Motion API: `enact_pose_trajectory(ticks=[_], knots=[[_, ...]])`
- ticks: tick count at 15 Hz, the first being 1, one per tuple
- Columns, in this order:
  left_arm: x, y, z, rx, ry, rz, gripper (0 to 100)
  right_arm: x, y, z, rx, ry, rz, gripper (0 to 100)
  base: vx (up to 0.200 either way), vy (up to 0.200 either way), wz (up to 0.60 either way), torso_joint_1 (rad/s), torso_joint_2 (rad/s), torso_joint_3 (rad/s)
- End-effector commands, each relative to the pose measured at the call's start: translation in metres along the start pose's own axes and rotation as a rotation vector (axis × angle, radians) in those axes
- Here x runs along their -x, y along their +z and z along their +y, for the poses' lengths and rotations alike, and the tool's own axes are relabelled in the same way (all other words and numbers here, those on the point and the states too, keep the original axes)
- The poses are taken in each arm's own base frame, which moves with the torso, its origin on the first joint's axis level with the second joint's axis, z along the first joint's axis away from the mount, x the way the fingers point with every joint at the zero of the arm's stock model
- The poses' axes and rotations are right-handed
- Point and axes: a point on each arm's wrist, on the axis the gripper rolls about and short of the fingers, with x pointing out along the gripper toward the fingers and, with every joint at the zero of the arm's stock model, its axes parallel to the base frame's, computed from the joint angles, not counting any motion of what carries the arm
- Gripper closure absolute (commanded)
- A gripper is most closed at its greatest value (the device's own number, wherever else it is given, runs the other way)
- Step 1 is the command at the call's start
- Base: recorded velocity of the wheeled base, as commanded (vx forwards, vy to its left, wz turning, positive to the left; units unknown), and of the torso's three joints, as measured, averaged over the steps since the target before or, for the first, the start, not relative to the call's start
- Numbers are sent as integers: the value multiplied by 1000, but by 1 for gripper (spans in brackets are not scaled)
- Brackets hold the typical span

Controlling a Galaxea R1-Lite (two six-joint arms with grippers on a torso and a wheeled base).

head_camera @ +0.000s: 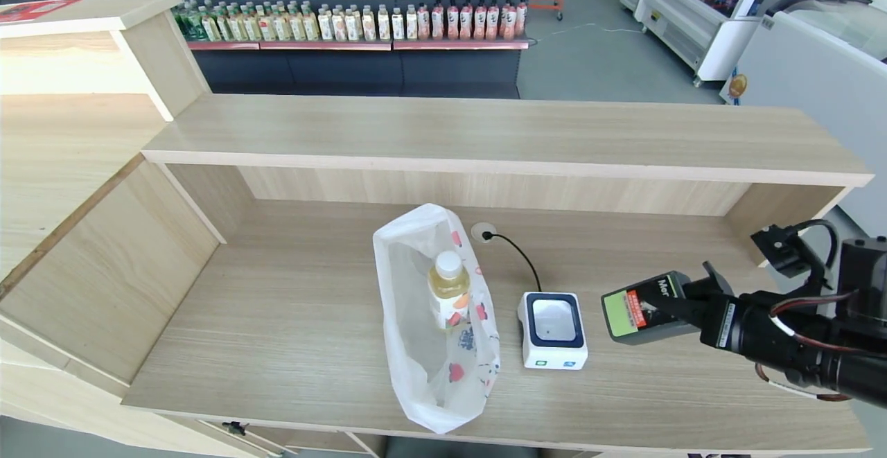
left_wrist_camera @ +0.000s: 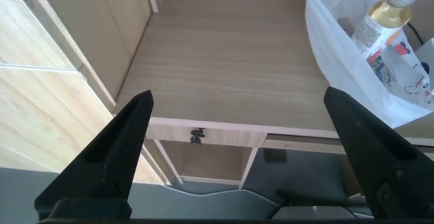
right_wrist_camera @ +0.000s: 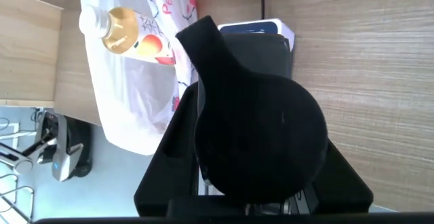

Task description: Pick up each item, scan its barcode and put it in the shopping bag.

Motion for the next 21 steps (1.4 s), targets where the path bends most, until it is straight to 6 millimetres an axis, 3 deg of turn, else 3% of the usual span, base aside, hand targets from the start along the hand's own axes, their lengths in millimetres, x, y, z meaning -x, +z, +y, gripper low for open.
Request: enact_pose_trajectory(ticks=[1,7,21], knots=[[0,0,0,0,1,0,0,-26,-7,-11,-25,-30,76,100,0,0,0,0,0,0],[0,0,0,-14,2,0,0,-72,-18,-29,0,-17,51,100,0,0,0,0,0,0],[0,0,0,-27,2,0,0,-115,-24,-18,21,55,97,100,0,0,0,0,0,0]])
